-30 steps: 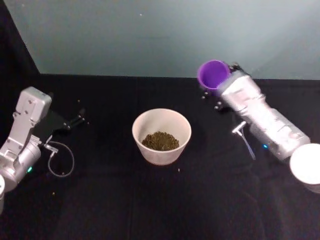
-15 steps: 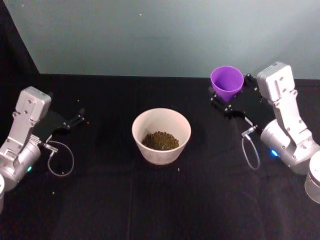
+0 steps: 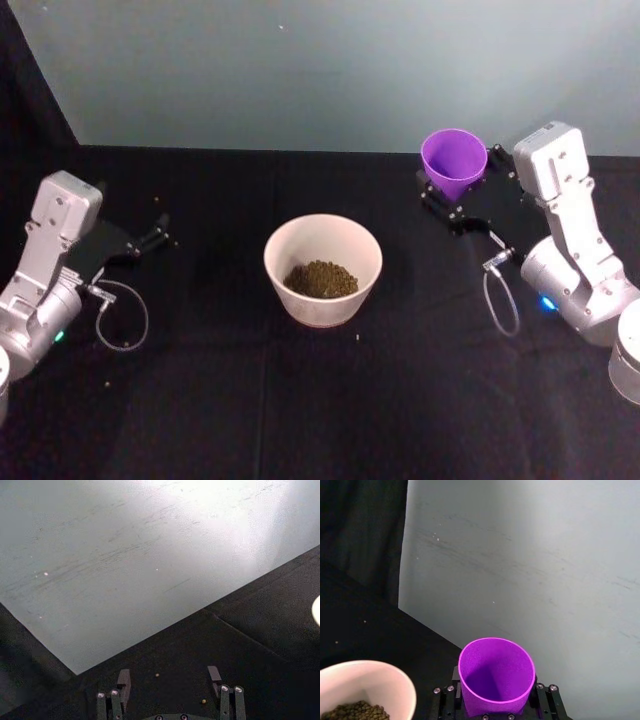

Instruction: Pick up the cup and pour the mung beans from the cup into the bowl.

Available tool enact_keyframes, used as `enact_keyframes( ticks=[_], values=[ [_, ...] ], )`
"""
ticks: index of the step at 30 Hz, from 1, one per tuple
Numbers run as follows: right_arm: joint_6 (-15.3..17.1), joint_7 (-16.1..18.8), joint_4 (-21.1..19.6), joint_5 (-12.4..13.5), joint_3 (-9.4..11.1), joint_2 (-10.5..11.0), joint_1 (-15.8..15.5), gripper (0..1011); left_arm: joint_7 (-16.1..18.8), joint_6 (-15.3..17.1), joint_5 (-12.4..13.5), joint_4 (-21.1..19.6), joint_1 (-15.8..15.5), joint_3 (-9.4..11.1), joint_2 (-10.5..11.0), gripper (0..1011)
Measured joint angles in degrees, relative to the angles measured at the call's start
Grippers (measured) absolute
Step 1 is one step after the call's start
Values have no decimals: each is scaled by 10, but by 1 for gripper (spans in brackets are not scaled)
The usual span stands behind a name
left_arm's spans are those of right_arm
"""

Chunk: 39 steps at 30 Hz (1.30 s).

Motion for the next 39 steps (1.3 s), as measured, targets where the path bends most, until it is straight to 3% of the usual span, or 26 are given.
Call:
enact_keyframes(
  ticks=[5, 11, 21, 23, 39],
  values=[
    [-11, 2, 17, 12, -3, 2, 2, 733, 0, 0, 0, 0, 0, 0, 0, 1000],
    [-60, 15, 74, 44, -13, 0, 7, 733, 0, 0, 0, 0, 0, 0, 0, 1000],
    [-114, 35, 155, 88, -21, -9, 18, 733, 0, 0, 0, 0, 0, 0, 0, 1000],
    [-140, 43, 190, 110, -21, -15, 22, 733, 0, 0, 0, 0, 0, 0, 0, 1000],
    [-147, 44, 223, 119, -32, -13, 29, 733, 0, 0, 0, 0, 0, 0, 0, 1000]
  ],
)
